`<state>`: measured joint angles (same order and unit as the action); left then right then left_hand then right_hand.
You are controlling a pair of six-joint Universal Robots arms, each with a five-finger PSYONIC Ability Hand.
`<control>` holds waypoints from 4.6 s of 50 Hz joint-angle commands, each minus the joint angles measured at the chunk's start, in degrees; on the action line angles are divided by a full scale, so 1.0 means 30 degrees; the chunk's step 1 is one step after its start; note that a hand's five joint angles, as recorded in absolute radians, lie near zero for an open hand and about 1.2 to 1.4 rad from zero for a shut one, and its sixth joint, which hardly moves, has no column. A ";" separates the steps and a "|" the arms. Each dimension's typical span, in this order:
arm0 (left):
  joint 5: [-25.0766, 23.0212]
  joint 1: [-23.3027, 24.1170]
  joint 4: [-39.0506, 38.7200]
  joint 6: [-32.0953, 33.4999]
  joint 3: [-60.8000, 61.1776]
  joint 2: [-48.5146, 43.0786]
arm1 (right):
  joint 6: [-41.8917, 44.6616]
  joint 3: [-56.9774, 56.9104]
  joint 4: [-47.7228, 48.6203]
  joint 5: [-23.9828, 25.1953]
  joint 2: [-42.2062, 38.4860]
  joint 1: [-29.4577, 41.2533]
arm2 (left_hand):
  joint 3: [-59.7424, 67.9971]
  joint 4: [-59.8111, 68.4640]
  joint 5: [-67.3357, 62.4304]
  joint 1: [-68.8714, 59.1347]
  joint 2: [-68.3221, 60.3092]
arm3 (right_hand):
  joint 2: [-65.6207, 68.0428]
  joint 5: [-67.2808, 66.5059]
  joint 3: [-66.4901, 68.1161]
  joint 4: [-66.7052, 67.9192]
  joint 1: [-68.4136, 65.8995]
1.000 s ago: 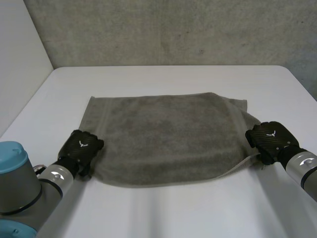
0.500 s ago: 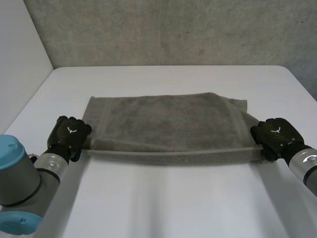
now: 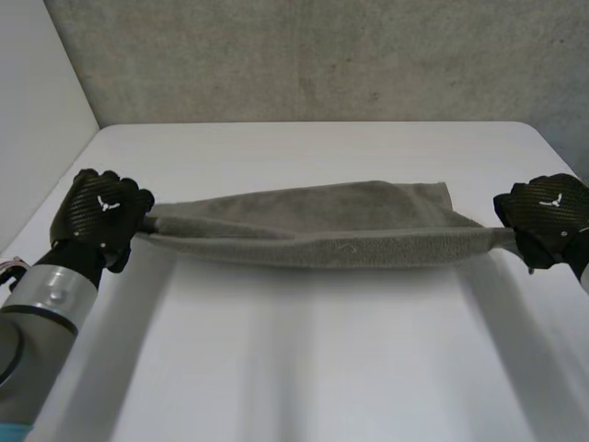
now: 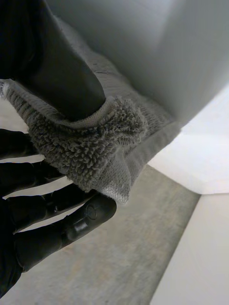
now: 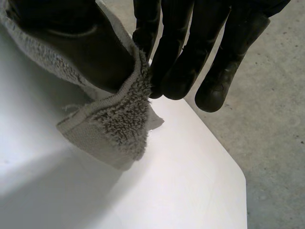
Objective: Fold the towel.
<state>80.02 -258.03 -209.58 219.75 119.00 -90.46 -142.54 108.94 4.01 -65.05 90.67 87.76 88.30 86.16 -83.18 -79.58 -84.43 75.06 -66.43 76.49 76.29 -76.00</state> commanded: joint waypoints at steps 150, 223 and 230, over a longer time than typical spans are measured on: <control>0.0427 0.0581 1.0152 -0.1239 -2.0155 -1.6605 | -0.3551 -2.2369 0.0070 -0.1609 -2.0967 0.3501 | -1.1617 -1.0904 1.3246 0.8713 1.0328 | -0.7137 0.7593 -0.7615 -0.7546 0.7451; 0.3060 0.0610 0.9420 -0.1210 -2.2324 -1.8247 | -0.3902 -2.2840 0.2736 -0.3366 -2.1701 0.3413 | -2.5971 -2.5259 2.7600 2.3067 2.4682 | -2.1687 2.2143 -2.2165 -2.2096 2.2002; 0.3826 0.0377 0.9479 -0.1503 -2.0720 -1.5412 | -0.3697 -1.9010 0.2823 -0.2928 -1.7259 0.3179 | -2.5915 -2.5202 2.7544 2.3011 2.4626 | -2.1109 2.1565 -2.1587 -2.1518 2.1424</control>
<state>89.94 -256.25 -181.21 215.89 52.47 -143.47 -154.16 42.85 12.23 -74.93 28.23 98.03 14.52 15.31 -12.93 -15.36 -14.90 14.35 -3.09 14.05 14.41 -13.43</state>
